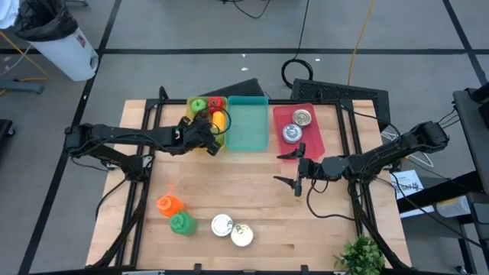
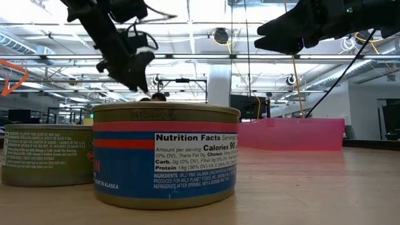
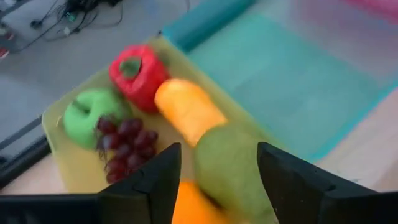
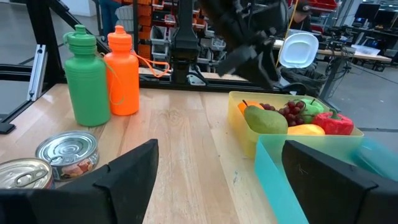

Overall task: Pick & Place Food Item
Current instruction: Put the blue pink tuna can into the red bin

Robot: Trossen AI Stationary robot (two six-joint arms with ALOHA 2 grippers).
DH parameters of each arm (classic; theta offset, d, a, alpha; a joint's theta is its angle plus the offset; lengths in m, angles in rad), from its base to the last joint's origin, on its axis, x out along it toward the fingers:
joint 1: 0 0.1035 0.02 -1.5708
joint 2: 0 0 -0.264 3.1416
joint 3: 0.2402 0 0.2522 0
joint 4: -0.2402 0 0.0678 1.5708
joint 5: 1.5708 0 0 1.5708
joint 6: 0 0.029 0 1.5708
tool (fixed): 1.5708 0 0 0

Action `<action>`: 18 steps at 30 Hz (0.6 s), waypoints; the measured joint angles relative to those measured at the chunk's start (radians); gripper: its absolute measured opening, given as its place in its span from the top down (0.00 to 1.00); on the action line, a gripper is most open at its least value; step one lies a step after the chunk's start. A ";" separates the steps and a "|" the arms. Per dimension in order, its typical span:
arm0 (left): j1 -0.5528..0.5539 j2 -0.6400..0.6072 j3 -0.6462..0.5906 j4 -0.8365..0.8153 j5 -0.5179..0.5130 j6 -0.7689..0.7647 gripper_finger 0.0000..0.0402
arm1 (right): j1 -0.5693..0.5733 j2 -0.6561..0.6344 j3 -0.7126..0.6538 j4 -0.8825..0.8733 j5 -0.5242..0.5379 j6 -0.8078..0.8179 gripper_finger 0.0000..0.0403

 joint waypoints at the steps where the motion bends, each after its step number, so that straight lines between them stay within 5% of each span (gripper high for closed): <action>1: 0.000 -0.009 0.000 0.020 0.003 0.015 0.45 | 0.000 0.000 0.000 0.000 0.000 0.000 0.21; 11: -0.016 -0.109 0.001 0.136 0.178 0.059 0.43 | 0.024 0.051 0.017 0.007 -0.080 0.081 0.21; 18: -0.023 -0.097 0.000 0.210 0.187 0.079 0.43 | 0.124 0.335 0.303 -0.132 -0.166 0.074 0.21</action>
